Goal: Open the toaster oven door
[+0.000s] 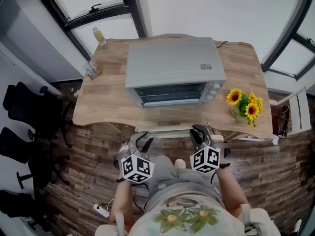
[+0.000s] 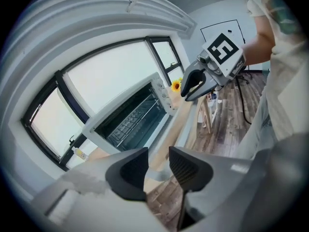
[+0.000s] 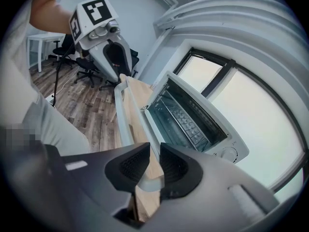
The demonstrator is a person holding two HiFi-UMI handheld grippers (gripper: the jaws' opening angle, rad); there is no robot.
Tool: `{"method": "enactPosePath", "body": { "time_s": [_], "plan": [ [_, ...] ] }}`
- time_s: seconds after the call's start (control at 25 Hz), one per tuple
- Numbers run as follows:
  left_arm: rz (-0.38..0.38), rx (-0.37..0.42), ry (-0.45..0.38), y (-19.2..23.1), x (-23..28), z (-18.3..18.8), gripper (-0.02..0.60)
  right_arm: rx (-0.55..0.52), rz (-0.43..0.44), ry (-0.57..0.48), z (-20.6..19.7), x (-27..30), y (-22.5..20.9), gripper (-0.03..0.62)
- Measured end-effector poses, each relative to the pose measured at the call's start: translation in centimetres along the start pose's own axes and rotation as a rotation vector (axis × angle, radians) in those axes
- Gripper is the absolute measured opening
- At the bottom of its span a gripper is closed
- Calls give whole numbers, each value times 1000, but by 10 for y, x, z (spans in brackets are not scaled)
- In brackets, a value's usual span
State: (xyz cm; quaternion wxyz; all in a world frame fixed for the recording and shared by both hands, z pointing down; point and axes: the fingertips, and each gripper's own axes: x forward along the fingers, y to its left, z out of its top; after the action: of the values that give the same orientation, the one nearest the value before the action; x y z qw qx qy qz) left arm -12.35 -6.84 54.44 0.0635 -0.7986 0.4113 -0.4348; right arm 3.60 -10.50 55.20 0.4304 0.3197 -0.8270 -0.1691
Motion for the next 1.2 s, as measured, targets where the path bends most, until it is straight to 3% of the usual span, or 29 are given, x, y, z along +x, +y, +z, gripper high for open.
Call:
{"method": "enactPosePath", "body": {
  "time_s": [0.44,0.52,0.6,0.8,1.2],
  "plan": [
    [-40,104,81,-5,33,-7,144,23,5,1,-2,-1,5,71],
    [-37,99,92,-6,36,-10,136,26,11,1,-2,0,6,72],
    [-35,85,99,-6,37,-11,89,27,20,4,-4,0,9,72],
    [-85,85,117,-15,39,-18,89,31,44,10,-10,1,18,72],
    [-108,59,124,-22,40,-23,94,39,64,19,-16,2,25,75]
  ]
}}
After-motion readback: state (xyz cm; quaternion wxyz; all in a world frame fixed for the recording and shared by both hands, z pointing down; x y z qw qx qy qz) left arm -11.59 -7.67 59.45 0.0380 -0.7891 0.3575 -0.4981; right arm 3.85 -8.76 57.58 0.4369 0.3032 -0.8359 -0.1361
